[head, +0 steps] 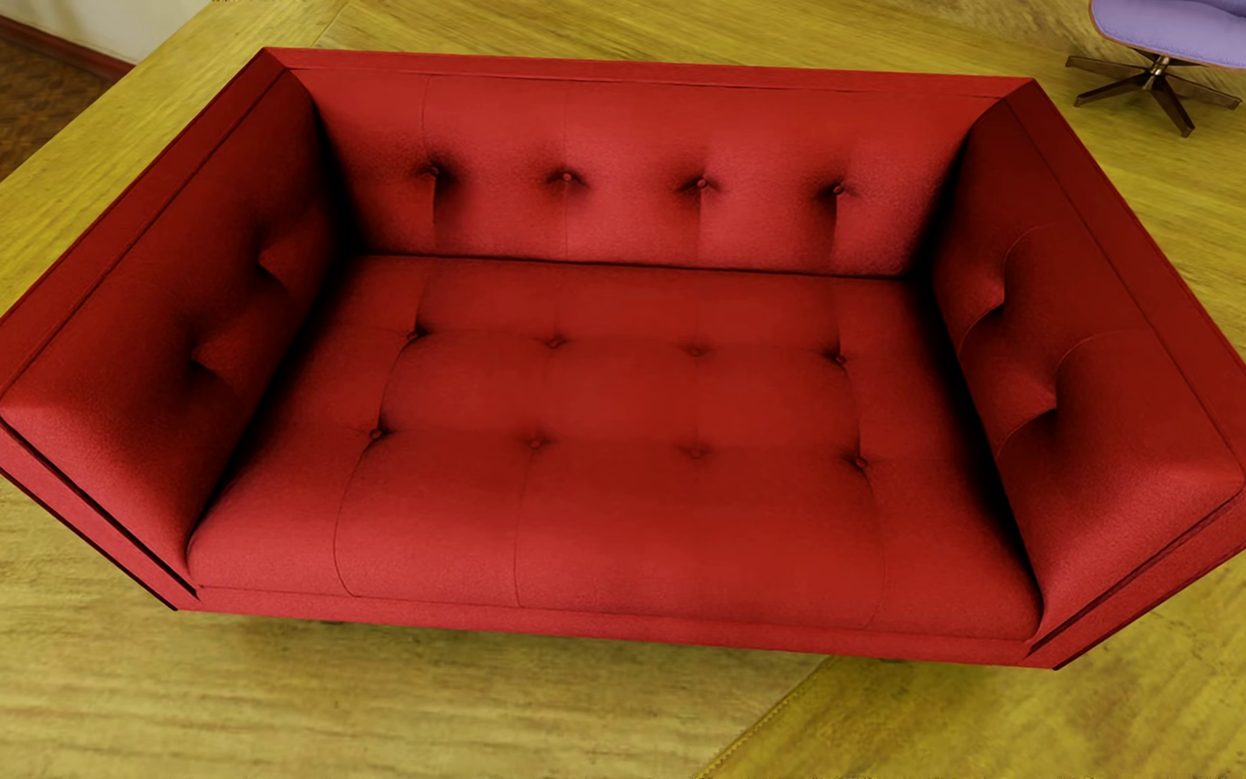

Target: Approach the sofa

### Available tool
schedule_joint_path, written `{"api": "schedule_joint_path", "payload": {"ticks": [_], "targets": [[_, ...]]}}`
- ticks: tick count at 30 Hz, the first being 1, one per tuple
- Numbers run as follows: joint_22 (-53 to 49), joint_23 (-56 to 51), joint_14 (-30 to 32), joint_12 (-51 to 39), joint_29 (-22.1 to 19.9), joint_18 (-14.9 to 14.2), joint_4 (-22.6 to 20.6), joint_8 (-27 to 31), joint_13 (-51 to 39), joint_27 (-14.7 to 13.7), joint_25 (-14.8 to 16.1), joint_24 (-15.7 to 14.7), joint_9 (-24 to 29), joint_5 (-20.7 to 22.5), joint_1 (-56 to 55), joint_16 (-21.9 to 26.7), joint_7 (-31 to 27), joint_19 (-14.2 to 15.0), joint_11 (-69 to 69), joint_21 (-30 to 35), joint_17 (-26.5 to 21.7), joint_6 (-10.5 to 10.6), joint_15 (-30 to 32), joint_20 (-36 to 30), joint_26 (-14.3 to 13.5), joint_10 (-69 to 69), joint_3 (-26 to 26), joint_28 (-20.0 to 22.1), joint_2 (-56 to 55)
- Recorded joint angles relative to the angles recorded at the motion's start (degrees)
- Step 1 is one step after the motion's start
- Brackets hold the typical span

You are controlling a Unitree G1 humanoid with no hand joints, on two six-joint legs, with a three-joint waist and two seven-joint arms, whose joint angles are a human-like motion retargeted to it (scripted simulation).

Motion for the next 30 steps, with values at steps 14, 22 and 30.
{"api": "schedule_joint_path", "payload": {"ticks": [14, 22, 30], "targets": [[0.3, 0.0, -0.2, -0.4, -0.1, -0.2, 0.6, 0.8, 0.1, -0.4, -0.2, -0.3, -0.2, 0.6, 0.0, 0.6, 1.0, 0.0, -0.5, 1.4, -0.9, 0.1, 0.6, -1.6, -0.6, 0.1, -0.2, -0.3, 0.1], [0.1, -0.2, -0.3, -0.5, -0.5, -0.1, 0.8, 1.7, 0.6, -0.2, 0.0, -0.8, 0.0, 0.8, 0.0, 1.3, 2.1, -0.1, 0.3, 1.4, -0.9, 0.0, 0.7, -2.3, -0.6, 0.2, -0.3, -0.3, -0.6], [0.7, -0.9, -0.4, -1.2, -0.7, 0.0, 1.0, 2.4, 0.6, 1.3, 0.7, -1.2, 0.0, 1.2, 0.0, 1.7, 2.8, 0.0, 0.2, 1.8, -0.6, 0.0, 1.0, -1.9, -0.4, 0.0, -0.3, -0.2, -0.7]]}}
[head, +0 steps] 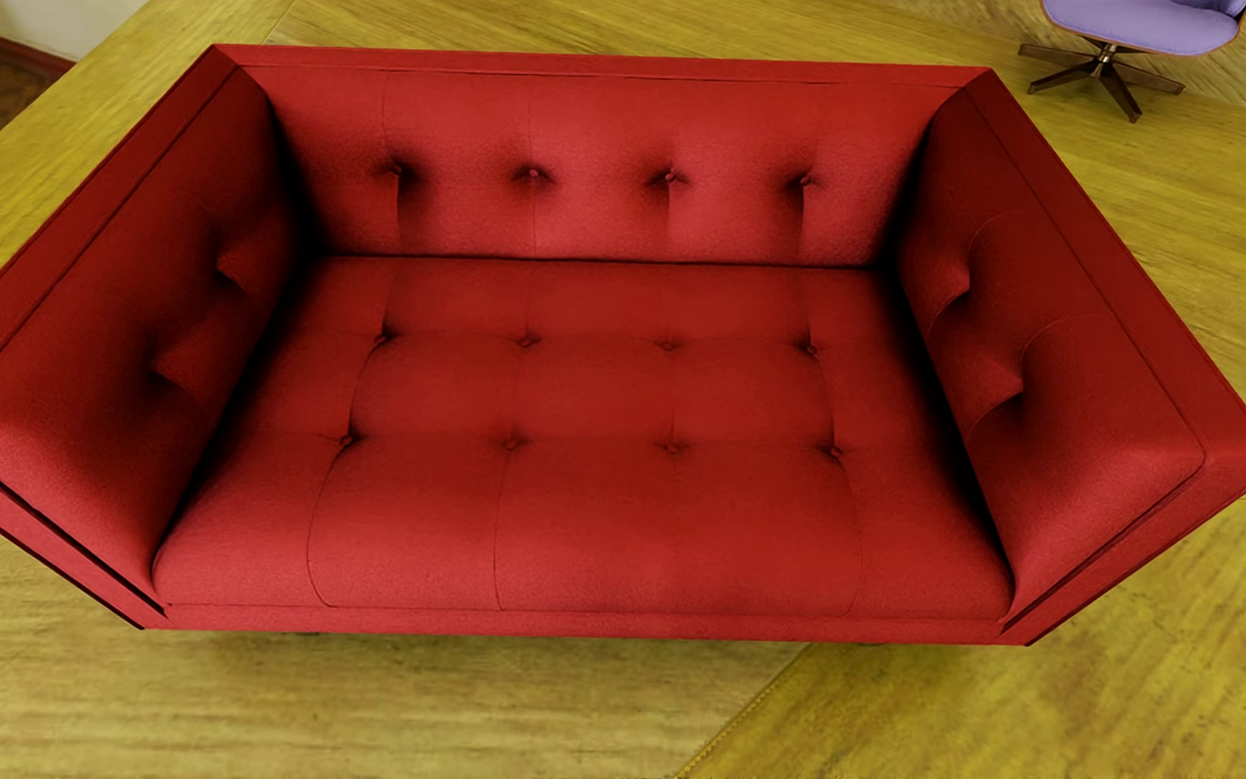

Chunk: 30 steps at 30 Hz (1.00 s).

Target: Approach the sofa

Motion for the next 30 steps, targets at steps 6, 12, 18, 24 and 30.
{"api": "schedule_joint_path", "payload": {"ticks": [6, 12, 18, 24, 30], "targets": [[-0.4, 0.0, -0.1, 0.4, -0.5, 0.2, 0.2, 0.4, 0.0, -0.4, 0.3, -0.2, 0.0, 0.2, 0.1, -0.4, 0.5, 0.2, -0.1, -0.9, 0.1, 0.0, 0.2, 0.4, 0.4, -0.2, -0.2, 0.0, 0.0], [-0.6, -0.2, -0.4, 0.7, -0.7, 0.4, 0.1, 1.0, 0.1, -0.5, 0.1, -0.1, 0.0, 0.2, 0.2, -1.2, 1.1, 0.4, 0.6, -2.7, 0.5, 0.1, 0.0, 0.3, 0.5, 0.1, -0.5, -0.2, -0.3], [-0.2, 0.2, -0.5, 0.0, -0.4, 0.5, 0.2, 1.5, -0.4, -0.9, -0.4, 0.0, 0.2, 0.3, 0.5, -1.8, 1.7, 0.6, 0.9, -3.1, 0.8, 0.1, 0.0, -0.2, 1.2, 0.1, -0.7, -0.4, -0.3], [-0.4, -0.3, -0.7, -0.5, -0.5, 0.5, 0.3, 1.8, -0.2, -0.9, -0.6, -0.2, 0.5, 0.4, 0.5, -1.2, 2.0, 0.6, 1.5, -3.1, 0.7, -0.1, -0.2, -0.1, 0.4, 0.3, -0.8, -0.1, -0.5], [-0.4, 0.1, -0.7, -0.4, -0.5, 0.5, 0.4, 2.2, -0.3, -0.8, -0.6, -0.1, 0.4, 0.6, 0.5, -0.8, 2.4, 0.6, 1.5, -2.7, 0.6, -0.2, 0.0, -0.4, 0.3, 0.4, -0.6, -0.2, -0.7]]}}
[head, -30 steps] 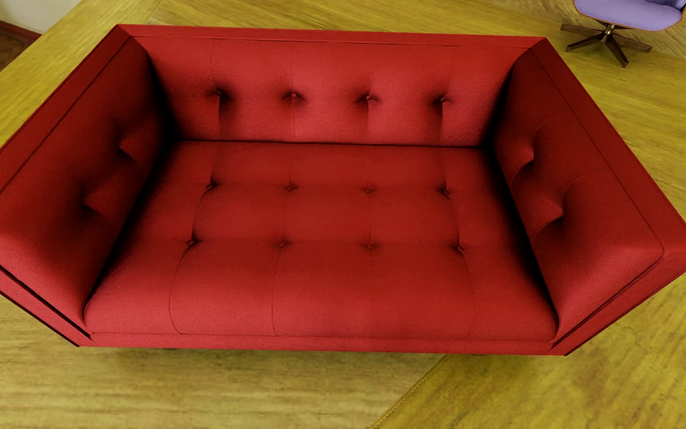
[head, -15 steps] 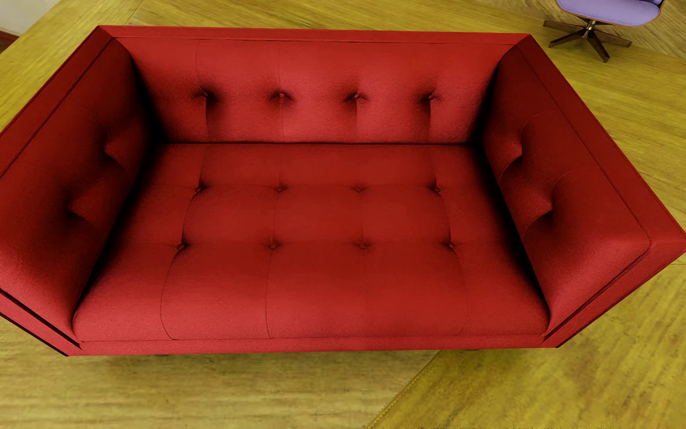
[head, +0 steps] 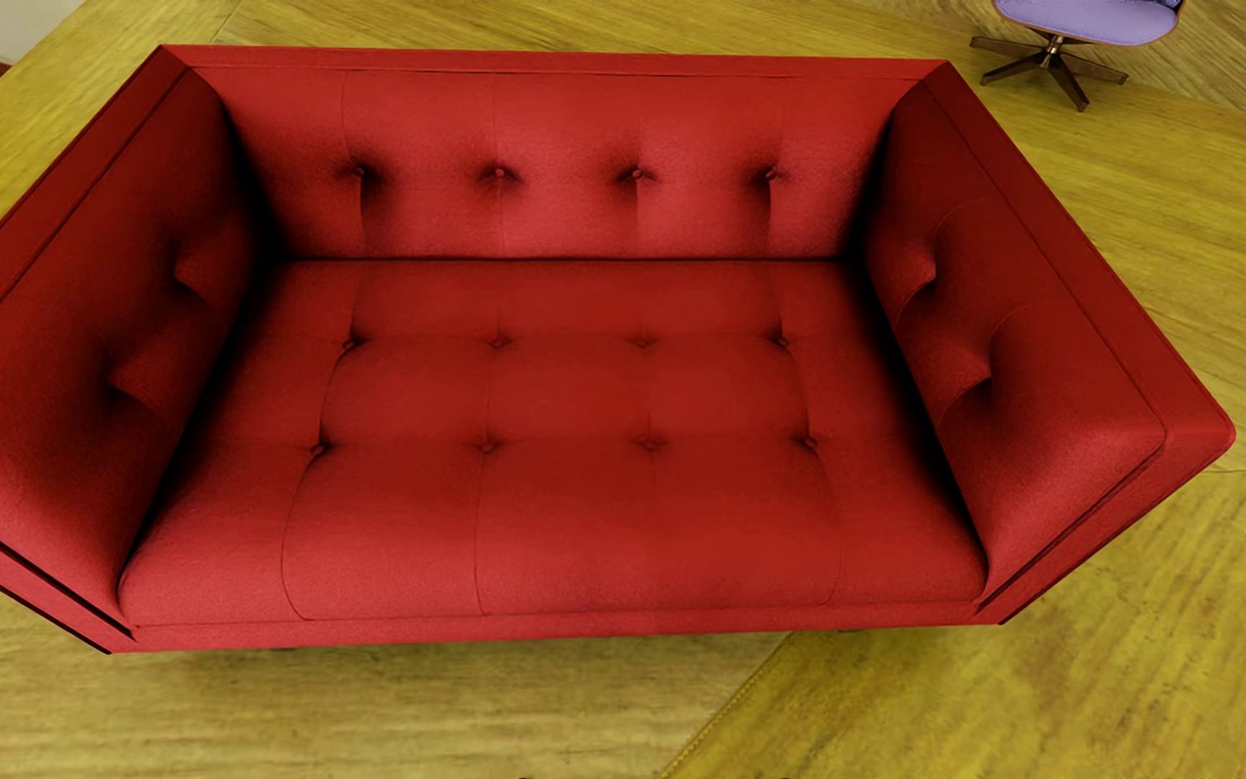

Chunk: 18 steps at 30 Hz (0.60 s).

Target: Approach the sofa

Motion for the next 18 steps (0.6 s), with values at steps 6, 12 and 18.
{"api": "schedule_joint_path", "payload": {"ticks": [6, 12, 18], "targets": [[0.2, 0.7, -0.2, 0.4, -0.1, 0.0, 0.0, 0.2, -0.3, -0.2, -0.2, 0.1, -0.1, 0.0, 0.0, 0.2, 0.3, 0.0, 0.5, 0.8, -0.1, 0.0, -0.1, -0.5, 0.6, 0.3, 0.2, -0.2, -0.2], [0.2, 1.0, -0.2, 0.5, -0.2, 0.0, 0.0, 0.4, -0.4, -0.2, -0.4, -0.2, 0.0, 0.1, -0.1, 0.7, 0.4, 0.0, 0.7, 1.2, -0.1, 0.1, -0.1, -1.2, 0.7, 0.4, 0.2, -0.2, -0.4], [0.1, 1.0, -0.1, 0.4, -0.5, 0.0, 0.1, 0.8, -0.1, -0.1, -0.1, -0.5, 0.1, 0.2, -0.1, 1.1, 0.8, 0.0, 0.8, 1.2, 0.0, 0.2, 0.0, -1.6, 0.7, 0.3, 0.2, -0.1, -0.5]]}}
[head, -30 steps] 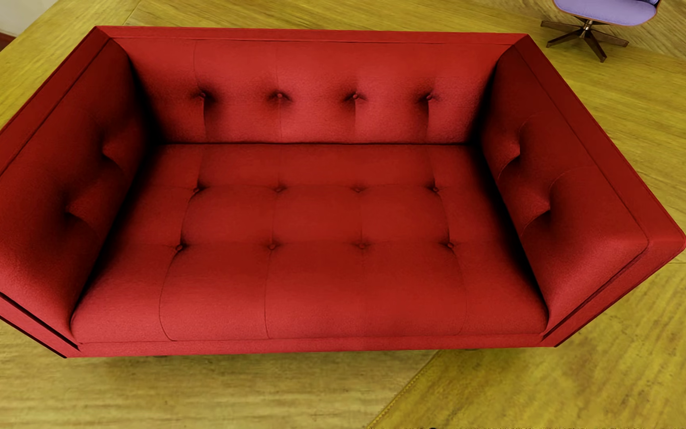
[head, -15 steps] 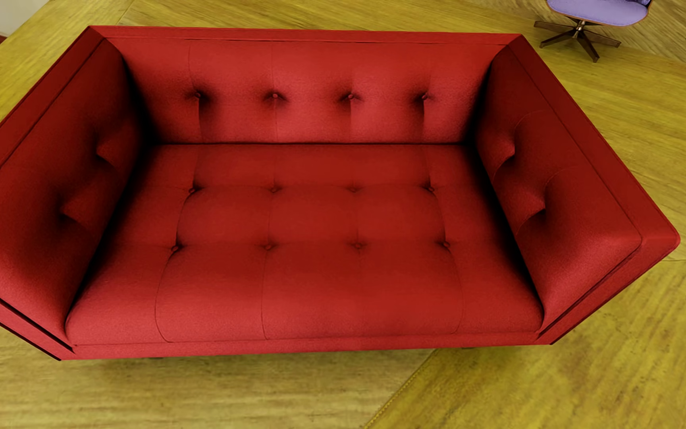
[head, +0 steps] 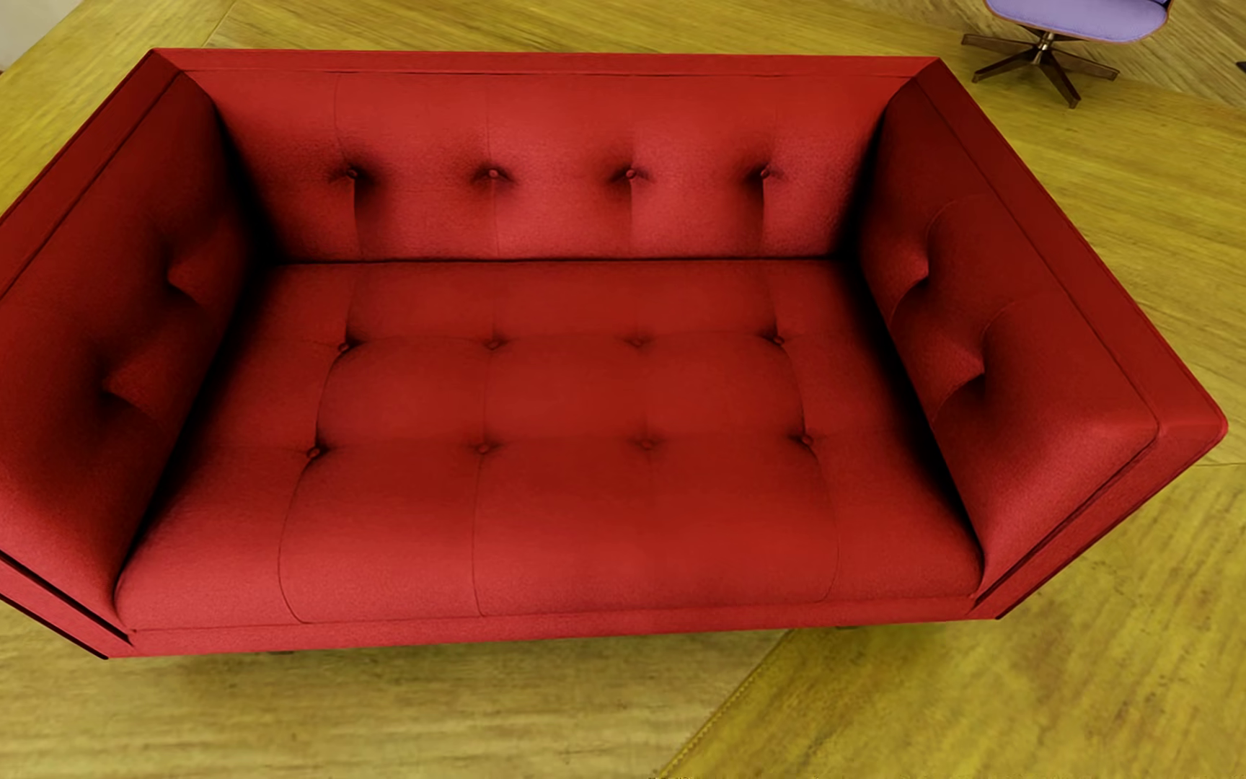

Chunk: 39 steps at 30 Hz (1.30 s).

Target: Approach the sofa

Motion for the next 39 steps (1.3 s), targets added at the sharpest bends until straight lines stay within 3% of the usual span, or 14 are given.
{"api": "schedule_joint_path", "payload": {"ticks": [10, 39], "targets": [[-0.2, -0.9, -0.1, -0.6, 0.4, -0.3, 0.3, 0.1, 0.4, 0.4, 1.0, -0.6, -0.3, 0.4, 0.2, -0.2, 0.1, -0.2, 0.0, -1.3, 0.2, -0.2, -0.1, 0.2, 0.1, -0.1, -0.4, 0.2, 0.2], [-0.1, 0.2, -0.4, 0.0, 1.1, -0.5, -0.3, -1.6, 0.0, -0.2, -1.0, -0.6, -1.3, -0.4, 0.7, -1.1, -2.0, -0.7, -2.1, -2.0, 0.4, -0.1, -1.3, 0.6, 0.2, -0.8, -0.7, 0.0, 1.8]]}}
